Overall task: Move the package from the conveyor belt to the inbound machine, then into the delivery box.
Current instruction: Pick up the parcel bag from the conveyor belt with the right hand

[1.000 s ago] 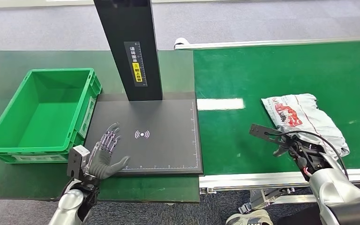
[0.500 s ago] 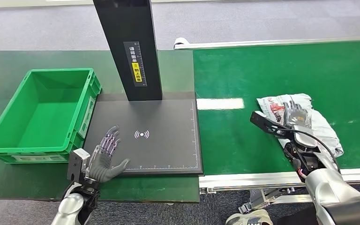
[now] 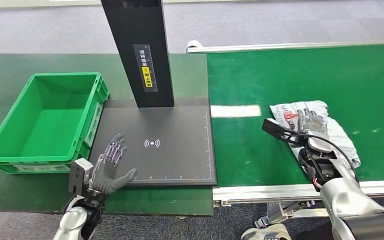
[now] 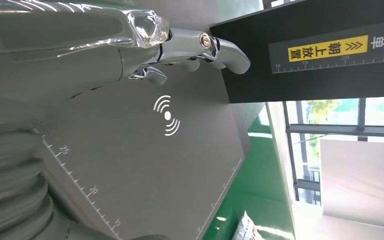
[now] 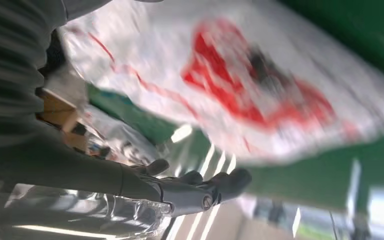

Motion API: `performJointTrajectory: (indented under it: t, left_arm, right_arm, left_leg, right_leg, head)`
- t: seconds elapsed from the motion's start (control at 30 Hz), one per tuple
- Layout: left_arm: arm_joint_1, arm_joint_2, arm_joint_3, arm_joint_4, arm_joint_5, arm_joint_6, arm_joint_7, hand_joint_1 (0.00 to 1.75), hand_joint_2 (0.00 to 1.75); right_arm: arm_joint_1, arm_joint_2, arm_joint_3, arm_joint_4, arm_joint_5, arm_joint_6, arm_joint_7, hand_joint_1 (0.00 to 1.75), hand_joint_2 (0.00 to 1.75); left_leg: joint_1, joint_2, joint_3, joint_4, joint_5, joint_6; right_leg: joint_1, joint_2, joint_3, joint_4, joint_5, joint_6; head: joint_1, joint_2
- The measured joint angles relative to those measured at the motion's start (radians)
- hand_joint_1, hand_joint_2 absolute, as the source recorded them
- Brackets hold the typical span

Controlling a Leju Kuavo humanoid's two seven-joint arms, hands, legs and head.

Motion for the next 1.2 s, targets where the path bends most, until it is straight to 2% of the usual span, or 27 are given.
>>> performJointTrajectory:
  t: [0.1,0.2,0.47,0.6,0.77,1.2]
  left_arm:
    - [-0.024,-0.001,-0.001,0.029,-0.001,-0.002,-0.008,0.00,1.75]
    - [-0.046,-0.002,-0.001,0.057,-0.002,-0.003,-0.015,0.00,1.75]
    - [-0.068,-0.002,-0.002,0.101,-0.002,-0.006,-0.024,0.00,1.75]
    - [-0.069,-0.002,-0.004,0.115,-0.002,-0.008,-0.028,0.00,1.75]
    - [-0.092,-0.002,-0.008,0.137,-0.002,-0.009,-0.028,0.00,1.75]
    - [-0.099,-0.002,-0.009,0.152,-0.002,-0.003,-0.029,0.00,1.75]
  right_arm:
    - [0.001,-0.001,-0.004,0.017,0.015,0.123,0.028,0.00,1.75]
    - [0.002,-0.003,-0.004,0.031,0.025,0.204,0.039,0.00,1.75]
    - [0.011,-0.012,-0.009,0.051,0.029,0.266,0.043,0.00,1.75]
    - [0.016,-0.014,-0.012,0.057,0.030,0.302,0.035,1.72,1.75]
    - [0.015,-0.019,-0.012,0.059,0.028,0.362,-0.015,1.75,1.75]
    - [0.008,-0.020,-0.013,0.059,0.012,0.378,-0.093,1.75,1.75]
  left_leg:
    - [0.000,0.000,0.000,0.000,0.000,0.000]
    - [0.000,0.000,0.000,0.000,0.000,0.000]
    - [0.000,0.000,0.000,0.000,0.000,0.000]
    - [0.000,0.000,0.000,0.000,0.000,0.000]
    - [0.000,0.000,0.001,0.000,0.000,0.000]
    - [0.000,0.000,0.002,0.000,0.000,0.000]
  right_leg:
    - [0.000,0.000,0.000,0.000,0.000,0.000]
    - [0.000,0.000,-0.001,0.000,0.000,0.000]
    - [0.000,0.000,-0.001,0.000,0.000,0.000]
    - [0.000,0.000,-0.001,0.000,0.000,0.000]
    - [0.000,0.000,0.001,0.000,0.000,0.000]
    - [0.000,0.000,0.003,0.000,0.000,0.000]
  head:
    - [0.000,0.000]
    - [0.000,0.000]
    - [0.000,0.000]
    - [0.000,0.000]
    - [0.000,0.000]
    - [0.000,0.000]
